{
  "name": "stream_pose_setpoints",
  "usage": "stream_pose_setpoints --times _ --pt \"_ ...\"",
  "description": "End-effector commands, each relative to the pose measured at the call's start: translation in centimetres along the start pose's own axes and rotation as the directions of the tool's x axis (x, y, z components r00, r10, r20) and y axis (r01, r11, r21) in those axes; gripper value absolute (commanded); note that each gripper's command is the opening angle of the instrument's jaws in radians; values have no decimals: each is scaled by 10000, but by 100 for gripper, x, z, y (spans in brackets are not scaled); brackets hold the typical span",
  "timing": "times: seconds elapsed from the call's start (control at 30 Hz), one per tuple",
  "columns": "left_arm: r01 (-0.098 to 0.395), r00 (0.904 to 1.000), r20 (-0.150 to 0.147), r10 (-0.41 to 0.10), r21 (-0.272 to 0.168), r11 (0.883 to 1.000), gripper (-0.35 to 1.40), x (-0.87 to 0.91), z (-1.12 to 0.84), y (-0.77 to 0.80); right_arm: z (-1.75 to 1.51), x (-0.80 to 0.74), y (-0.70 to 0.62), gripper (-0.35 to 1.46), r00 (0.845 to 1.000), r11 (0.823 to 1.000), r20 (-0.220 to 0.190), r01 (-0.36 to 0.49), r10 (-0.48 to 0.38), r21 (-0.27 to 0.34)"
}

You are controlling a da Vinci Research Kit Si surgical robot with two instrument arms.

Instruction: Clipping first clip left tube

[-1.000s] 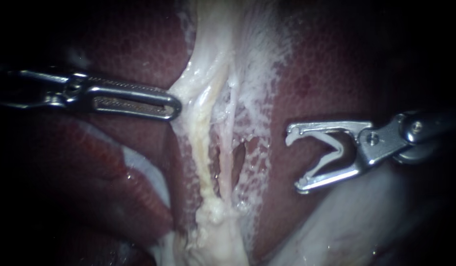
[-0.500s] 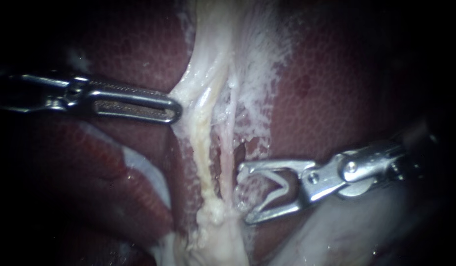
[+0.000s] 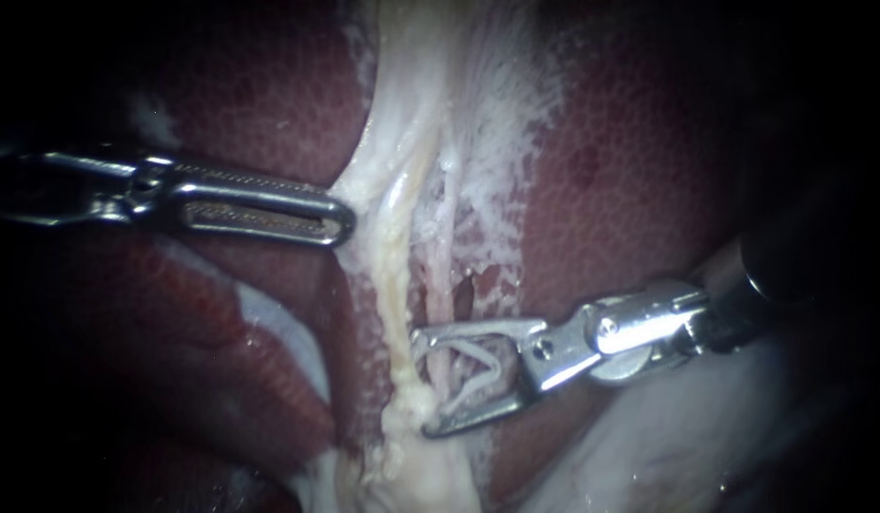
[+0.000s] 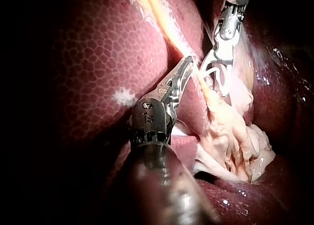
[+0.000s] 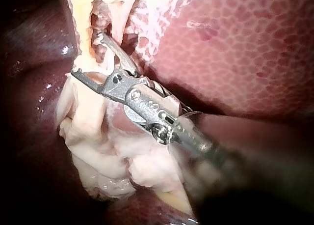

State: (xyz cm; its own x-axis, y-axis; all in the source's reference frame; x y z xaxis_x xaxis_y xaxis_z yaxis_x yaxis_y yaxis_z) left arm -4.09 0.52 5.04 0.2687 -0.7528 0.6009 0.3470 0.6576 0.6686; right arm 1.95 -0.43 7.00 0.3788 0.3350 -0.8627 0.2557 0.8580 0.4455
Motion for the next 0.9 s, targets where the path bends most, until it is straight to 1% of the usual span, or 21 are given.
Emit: stream_pose_setpoints --times 0.03,0.23,0.43,0.53,0.9 --pt "-5 10000 4 5 -9 10000 -35 0 1 0 2 2 -1 60 10000 10000 -9 -61 61 1" --pt "-7 10000 0 7 9 10000 -35 1 2 0 16 12 -3 60 9999 9999 -9 -105 105 40" --pt "-8 10000 1 8 6 10000 -35 1 3 0 24 20 -9 59 9997 9986 21 -232 231 479" --pt "-10 10000 1 10 3 10000 -35 1 3 0 27 23 -11 59 9996 9980 -2 -268 268 579" --pt "-18 10000 3 18 -8 10000 -35 3 5 0 38 29 -8 57 9991 9973 -83 -418 423 604"
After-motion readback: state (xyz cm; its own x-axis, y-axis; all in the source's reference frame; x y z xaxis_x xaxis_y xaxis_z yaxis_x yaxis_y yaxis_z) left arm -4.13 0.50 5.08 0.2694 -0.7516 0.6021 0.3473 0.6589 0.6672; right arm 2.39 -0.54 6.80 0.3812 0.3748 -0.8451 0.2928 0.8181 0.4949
